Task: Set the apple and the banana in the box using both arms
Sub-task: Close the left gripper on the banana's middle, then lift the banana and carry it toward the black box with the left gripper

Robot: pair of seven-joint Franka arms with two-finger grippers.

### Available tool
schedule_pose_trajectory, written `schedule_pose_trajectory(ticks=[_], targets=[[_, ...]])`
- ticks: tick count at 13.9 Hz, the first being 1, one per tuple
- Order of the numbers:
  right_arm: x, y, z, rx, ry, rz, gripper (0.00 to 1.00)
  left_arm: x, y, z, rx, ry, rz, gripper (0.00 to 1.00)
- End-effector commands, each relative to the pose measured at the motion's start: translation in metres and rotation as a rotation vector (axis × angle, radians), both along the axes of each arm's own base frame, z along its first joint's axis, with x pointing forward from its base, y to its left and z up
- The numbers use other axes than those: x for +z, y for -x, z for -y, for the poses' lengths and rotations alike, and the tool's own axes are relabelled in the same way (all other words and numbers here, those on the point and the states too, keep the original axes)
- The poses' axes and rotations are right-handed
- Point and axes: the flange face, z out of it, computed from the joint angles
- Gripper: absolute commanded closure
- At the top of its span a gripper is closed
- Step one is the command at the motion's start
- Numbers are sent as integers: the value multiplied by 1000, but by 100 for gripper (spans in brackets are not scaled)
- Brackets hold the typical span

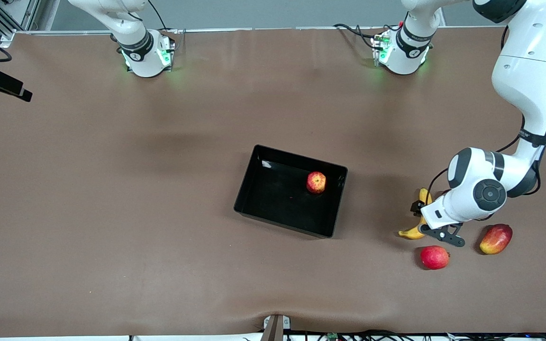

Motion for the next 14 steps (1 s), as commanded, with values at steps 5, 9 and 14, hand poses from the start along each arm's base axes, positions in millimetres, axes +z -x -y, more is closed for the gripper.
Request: schedule_pose_trajectory(ticks=[5,9,14], targets=[[3,8,2,3,-15,1,0,-4,2,-1,-2,-6,9,88],[3,9,3,3,-16,-1,0,45,1,34,-36,5,33,100],[3,10,1,4,-19,-13,0,137,16,113,30,7,54,100]])
